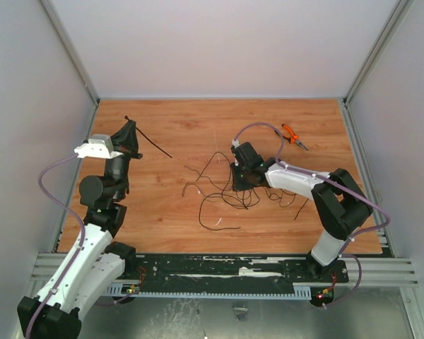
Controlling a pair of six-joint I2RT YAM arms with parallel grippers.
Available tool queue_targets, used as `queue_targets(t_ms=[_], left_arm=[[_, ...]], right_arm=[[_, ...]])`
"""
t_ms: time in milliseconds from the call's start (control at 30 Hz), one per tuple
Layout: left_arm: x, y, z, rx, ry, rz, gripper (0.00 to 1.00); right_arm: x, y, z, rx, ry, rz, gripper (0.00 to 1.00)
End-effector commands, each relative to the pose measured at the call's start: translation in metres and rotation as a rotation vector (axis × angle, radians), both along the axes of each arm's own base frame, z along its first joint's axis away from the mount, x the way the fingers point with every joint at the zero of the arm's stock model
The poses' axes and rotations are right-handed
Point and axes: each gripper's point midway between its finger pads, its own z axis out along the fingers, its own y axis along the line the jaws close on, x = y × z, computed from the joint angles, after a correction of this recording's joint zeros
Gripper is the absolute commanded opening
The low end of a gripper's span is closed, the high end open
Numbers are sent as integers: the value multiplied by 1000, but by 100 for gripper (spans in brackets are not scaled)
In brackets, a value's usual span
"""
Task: Zip-tie the wires
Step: Adjust the cable at the center of the board.
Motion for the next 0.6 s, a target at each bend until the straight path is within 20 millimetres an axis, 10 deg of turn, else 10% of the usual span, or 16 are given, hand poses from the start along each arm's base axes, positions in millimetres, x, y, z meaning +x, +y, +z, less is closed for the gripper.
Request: queue_targets(t_ms=[0,233,567], left_arm=[[-2,2,8,8,-27,6,0],[-2,1,11,9,-35,3,0],[-3,2,12,10,-37,7,0]], right_arm=[[3,-2,-5,0,-6,-12,9],[16,-16,46,-24,-135,-52,0],[20,19,196,195,-435,155,0]])
